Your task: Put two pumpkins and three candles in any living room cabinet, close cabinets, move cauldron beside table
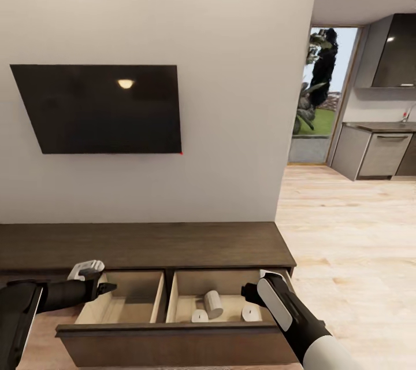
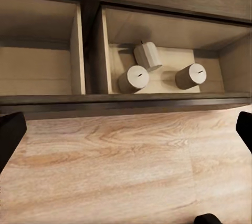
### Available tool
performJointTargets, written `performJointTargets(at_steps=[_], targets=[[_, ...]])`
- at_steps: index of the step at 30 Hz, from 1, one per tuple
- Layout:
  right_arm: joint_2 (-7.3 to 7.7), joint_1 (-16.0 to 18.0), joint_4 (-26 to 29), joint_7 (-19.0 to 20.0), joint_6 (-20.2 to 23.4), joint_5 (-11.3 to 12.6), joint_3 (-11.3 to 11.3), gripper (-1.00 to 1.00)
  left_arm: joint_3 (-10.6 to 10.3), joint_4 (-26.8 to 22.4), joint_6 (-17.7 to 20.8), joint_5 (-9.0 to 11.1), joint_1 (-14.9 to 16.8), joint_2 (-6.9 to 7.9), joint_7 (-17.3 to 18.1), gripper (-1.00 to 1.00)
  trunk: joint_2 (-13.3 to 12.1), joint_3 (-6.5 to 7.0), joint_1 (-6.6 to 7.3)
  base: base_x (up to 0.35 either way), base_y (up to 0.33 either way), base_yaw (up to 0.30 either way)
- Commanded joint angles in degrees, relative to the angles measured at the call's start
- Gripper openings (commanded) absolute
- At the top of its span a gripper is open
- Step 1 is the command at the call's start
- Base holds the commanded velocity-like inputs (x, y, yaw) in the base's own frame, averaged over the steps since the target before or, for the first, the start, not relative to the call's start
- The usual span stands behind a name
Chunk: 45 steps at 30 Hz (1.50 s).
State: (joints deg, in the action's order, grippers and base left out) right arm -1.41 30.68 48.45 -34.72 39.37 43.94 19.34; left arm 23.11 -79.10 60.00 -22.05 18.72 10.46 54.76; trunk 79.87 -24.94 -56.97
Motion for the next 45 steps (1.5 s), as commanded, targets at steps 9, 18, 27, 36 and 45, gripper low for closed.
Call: performJointTargets(at_steps=[9,18,27,36,45], targets=[[0.00,0.00,-0.02,0.00,0.00,0.00,0.00,1.00,0.08,-0.69,0.00,-0.01,0.00,-0.08,0.00,1.00,-3.63,1.62,1.98,-0.002,0.000,0.000],[0.00,0.00,-0.02,0.00,0.00,0.00,0.00,1.00,0.03,-0.82,0.00,0.07,0.00,-0.09,0.08,1.00,-5.63,2.52,3.08,-0.216,0.000,0.000],[0.00,0.00,-0.02,-0.06,-0.16,-0.02,0.06,1.00,0.00,-0.88,0.00,0.07,0.00,-0.09,0.09,1.00,-5.63,2.52,3.08,-0.328,0.000,0.000],[-0.76,0.00,-0.09,-0.16,-0.32,-0.26,0.12,1.00,-0.15,-0.86,-0.15,0.07,0.00,-0.99,-0.34,1.00,-5.63,2.52,3.08,-0.331,0.000,0.000],[-3.50,0.00,-1.98,-0.18,-0.68,-0.94,0.26,1.00,-5.59,-0.05,-0.42,0.10,0.00,-8.45,-17.77,1.00,-5.63,2.52,3.08,-0.331,0.000,0.000]])
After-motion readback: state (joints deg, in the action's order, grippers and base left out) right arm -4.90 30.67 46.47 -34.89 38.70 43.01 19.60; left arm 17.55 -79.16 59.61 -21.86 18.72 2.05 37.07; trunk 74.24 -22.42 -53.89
